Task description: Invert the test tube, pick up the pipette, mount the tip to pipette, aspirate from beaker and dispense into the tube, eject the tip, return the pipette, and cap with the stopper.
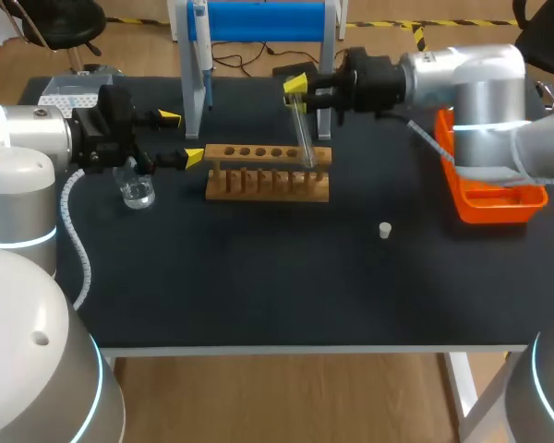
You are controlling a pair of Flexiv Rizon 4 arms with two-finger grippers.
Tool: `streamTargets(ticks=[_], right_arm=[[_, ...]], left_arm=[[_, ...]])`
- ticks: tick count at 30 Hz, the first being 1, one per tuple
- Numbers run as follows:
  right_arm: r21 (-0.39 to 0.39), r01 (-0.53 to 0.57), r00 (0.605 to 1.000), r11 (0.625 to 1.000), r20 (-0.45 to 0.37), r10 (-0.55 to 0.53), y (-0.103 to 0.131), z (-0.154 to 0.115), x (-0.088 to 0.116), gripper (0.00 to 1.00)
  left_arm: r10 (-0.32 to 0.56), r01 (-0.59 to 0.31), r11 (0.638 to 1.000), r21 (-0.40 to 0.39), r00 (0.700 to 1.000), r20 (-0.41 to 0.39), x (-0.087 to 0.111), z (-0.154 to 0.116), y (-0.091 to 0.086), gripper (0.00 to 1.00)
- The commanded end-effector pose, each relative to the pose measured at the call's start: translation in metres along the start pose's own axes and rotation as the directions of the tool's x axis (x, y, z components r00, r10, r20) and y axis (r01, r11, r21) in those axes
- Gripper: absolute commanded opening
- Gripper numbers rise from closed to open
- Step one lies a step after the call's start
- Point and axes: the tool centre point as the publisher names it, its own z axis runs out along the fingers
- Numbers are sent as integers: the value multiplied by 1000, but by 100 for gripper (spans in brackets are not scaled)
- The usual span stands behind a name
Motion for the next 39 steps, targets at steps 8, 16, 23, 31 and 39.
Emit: streamTargets(ticks=[8,16,23,31,39], right_arm=[[-9,-36,999,999,-11,36,-4,-2,-8,0],[2,-39,999,999,-17,39,-8,-1,-7,0],[2,-23,999,1000,-22,23,-9,0,-6,0],[0,-4,1000,1000,-8,4,-10,0,-7,0],[0,-4,1000,1000,-8,4,-10,0,-7,0]], left_arm=[[1,-1,1000,2,1000,4,1,1,1,100],[1,-1,1000,2,1000,4,1,1,1,100],[1,-1,1000,2,1000,4,1,1,1,100],[1,-1,1000,2,1000,4,1,1,1,100],[106,-108,975,195,994,17,11,-1,-6,100]])
